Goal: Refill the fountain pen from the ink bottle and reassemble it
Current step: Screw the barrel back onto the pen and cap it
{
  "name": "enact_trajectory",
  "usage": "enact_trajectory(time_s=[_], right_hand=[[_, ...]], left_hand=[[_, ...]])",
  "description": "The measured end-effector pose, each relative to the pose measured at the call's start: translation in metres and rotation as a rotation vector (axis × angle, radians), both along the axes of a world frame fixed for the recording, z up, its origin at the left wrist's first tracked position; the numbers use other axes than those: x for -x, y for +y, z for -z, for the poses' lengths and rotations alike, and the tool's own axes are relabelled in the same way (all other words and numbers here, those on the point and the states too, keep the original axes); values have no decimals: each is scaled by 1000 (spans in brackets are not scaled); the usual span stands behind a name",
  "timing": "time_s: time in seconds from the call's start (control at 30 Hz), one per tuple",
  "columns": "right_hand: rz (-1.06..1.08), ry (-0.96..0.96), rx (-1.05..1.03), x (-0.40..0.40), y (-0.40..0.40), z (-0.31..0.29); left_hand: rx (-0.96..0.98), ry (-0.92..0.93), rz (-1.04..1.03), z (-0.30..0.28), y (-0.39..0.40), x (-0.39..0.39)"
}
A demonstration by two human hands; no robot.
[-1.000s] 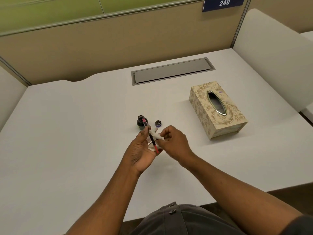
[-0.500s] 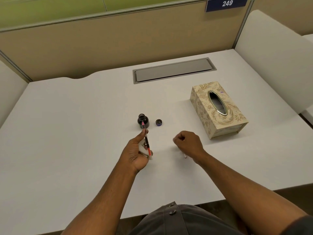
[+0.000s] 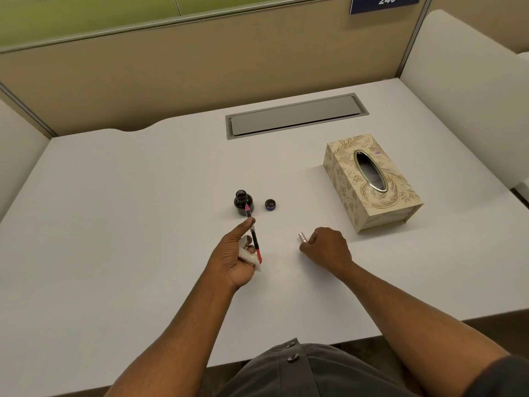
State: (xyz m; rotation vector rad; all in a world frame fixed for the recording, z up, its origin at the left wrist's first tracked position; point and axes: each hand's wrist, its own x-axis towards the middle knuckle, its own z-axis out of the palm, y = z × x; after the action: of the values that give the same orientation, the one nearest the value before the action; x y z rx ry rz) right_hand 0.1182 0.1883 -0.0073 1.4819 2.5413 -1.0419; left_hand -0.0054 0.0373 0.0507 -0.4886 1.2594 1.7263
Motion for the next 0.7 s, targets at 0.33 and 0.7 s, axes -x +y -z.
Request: enact_trajectory(time_s=[0.33,0.7], right_hand=[[-147,445,719,1,-36,-26],[-273,435,720,-1,-46,-21]], left_hand=[[27,3,-22,-2,1,3],[38,38,-46,4,3,6]])
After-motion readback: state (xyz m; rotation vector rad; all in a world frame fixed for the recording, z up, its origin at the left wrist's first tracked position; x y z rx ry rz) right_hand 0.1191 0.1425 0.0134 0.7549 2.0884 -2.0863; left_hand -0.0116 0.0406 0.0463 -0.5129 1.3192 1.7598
